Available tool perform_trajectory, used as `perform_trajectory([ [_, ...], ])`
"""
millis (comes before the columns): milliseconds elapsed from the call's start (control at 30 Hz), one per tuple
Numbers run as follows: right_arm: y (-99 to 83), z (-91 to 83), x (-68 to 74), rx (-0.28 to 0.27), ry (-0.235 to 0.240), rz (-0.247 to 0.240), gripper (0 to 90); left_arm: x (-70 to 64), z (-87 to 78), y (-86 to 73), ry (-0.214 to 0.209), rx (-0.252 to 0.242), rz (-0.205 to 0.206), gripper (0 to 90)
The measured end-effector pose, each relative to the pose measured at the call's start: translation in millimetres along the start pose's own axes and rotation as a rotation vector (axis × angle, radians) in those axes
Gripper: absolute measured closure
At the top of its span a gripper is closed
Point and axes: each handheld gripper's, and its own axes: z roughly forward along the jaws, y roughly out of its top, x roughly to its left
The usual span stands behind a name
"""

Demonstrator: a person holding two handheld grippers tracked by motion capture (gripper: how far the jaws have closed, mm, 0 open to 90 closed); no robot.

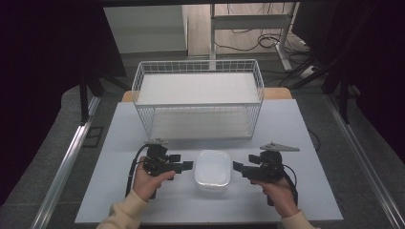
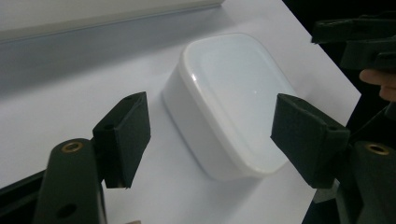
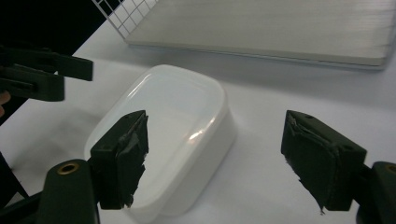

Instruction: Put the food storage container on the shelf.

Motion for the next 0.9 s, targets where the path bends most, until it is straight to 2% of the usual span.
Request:
perform_trajectory([
  [167, 3.5, 13.8, 0.3, 0.026, 0.015, 0.016, 24.8, -0.4, 10.6, 6.3, -0.021, 0.009, -0.023, 29.5],
  [267, 4.0, 20.1, -0.8, 0.035, 0.030, 0.035, 25.5, 1.9, 14.2, 8.1, -0.035, 0.011, -0.054, 29.9],
  [600, -6.6, 26.9, -2.2, 0.057, 0.061, 0.067, 30.4, 8.8, 25.8, 4.7, -0.054, 0.055, -0.067, 30.9],
  [800, -10.7, 35.3, -2.3, 0.085, 0.090, 0.089, 33.4, 12.6, 34.8, 4.2, -0.078, 0.075, -0.097, 31.8],
  [900, -12.6, 38.8, -2.2, 0.095, 0.098, 0.097, 34.3, 14.9, 37.4, 3.8, -0.083, 0.092, -0.092, 32.8],
])
